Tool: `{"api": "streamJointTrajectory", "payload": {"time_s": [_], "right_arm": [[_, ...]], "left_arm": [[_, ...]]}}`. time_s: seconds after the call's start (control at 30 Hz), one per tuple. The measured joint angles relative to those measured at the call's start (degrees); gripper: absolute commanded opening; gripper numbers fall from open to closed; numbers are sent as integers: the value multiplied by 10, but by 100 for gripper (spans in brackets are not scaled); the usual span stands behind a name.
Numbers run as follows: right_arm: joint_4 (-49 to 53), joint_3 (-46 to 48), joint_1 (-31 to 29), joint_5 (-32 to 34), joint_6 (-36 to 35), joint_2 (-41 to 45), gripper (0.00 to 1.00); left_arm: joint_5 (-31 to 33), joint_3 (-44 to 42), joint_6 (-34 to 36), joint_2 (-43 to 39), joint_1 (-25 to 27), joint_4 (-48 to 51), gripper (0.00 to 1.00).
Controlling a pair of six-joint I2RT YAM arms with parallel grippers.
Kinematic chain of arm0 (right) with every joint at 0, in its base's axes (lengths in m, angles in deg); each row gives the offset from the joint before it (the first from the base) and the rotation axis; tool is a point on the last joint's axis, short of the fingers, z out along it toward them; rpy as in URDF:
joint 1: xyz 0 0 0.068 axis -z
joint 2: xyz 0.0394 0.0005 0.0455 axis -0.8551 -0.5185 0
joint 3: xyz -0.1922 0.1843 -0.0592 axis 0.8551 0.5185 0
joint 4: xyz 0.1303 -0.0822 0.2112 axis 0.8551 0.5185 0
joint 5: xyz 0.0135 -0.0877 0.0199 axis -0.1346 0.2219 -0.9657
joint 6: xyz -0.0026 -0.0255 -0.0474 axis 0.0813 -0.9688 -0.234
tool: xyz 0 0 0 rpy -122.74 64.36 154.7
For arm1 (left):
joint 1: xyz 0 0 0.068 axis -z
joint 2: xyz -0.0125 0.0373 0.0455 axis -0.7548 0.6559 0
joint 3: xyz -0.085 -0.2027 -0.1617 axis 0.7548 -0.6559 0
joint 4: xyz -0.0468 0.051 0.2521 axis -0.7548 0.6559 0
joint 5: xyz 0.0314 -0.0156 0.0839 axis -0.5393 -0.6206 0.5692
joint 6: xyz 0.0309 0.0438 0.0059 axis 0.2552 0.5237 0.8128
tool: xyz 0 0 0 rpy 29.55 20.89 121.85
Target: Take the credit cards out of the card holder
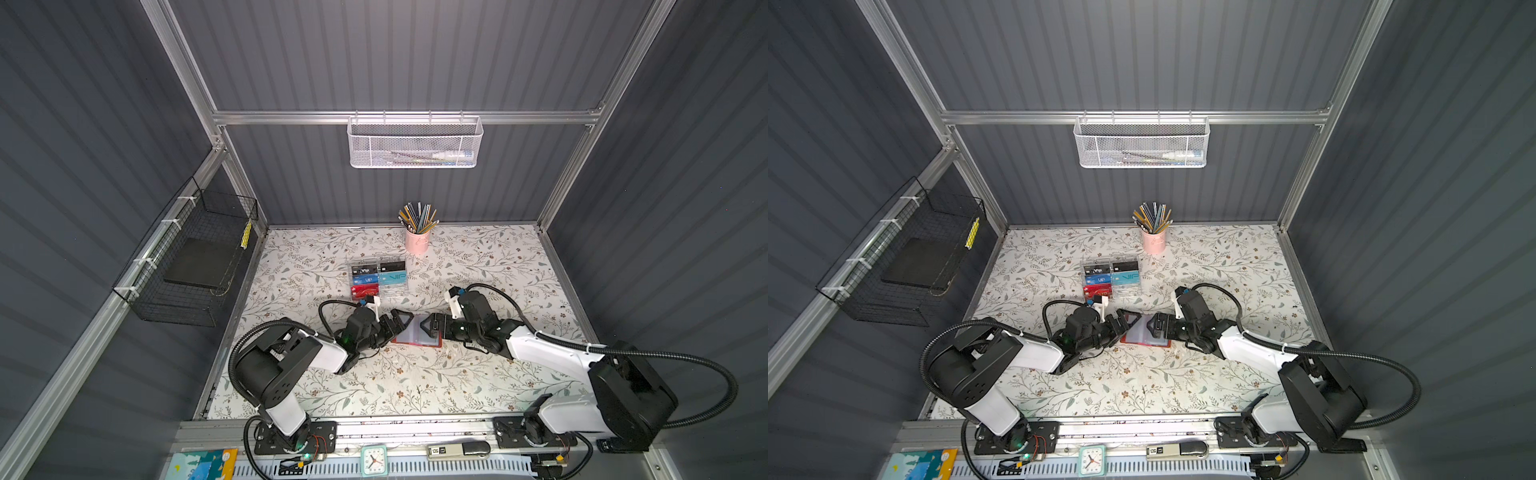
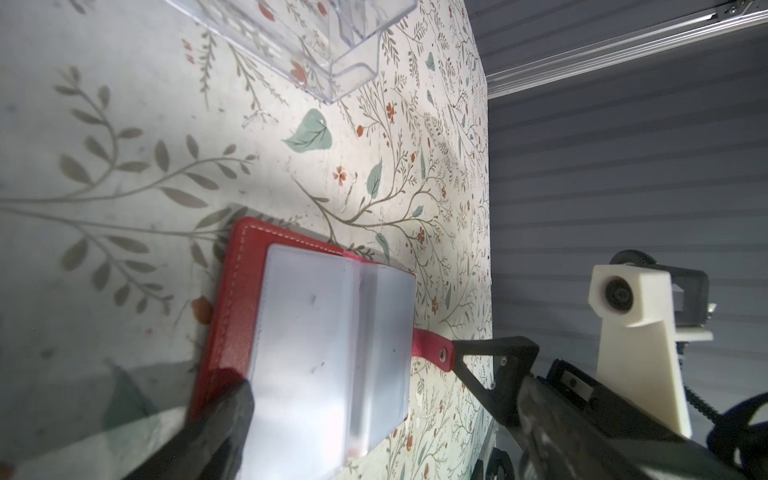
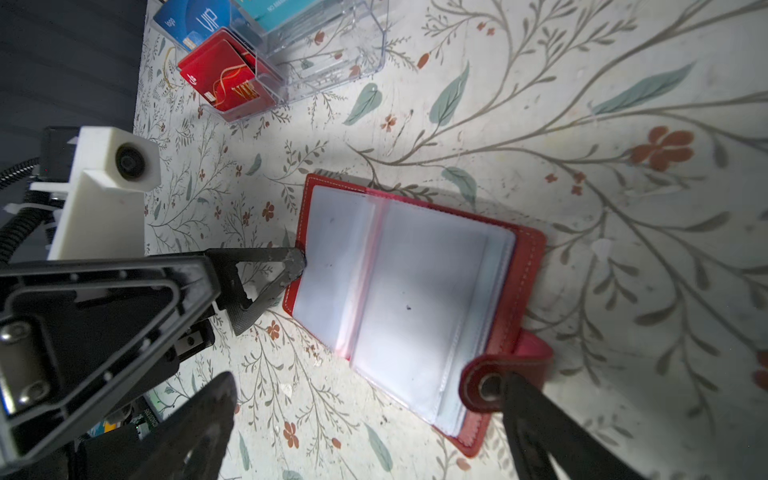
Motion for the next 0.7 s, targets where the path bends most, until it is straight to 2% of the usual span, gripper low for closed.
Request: {"api": "streamJointTrajectory", "payload": {"time_s": [0.27, 0.57, 0.7], "right_arm": [[-25, 0, 0, -4, 10, -36, 99], [-4, 3, -10, 9, 20, 73, 99], [-19, 17, -27, 13, 41, 84, 99]], "left_arm": [[0, -15, -10, 8, -3, -33, 100], [-6, -21, -24, 35, -6, -88, 100], [-10, -23, -35, 49, -7, -116, 100]]}}
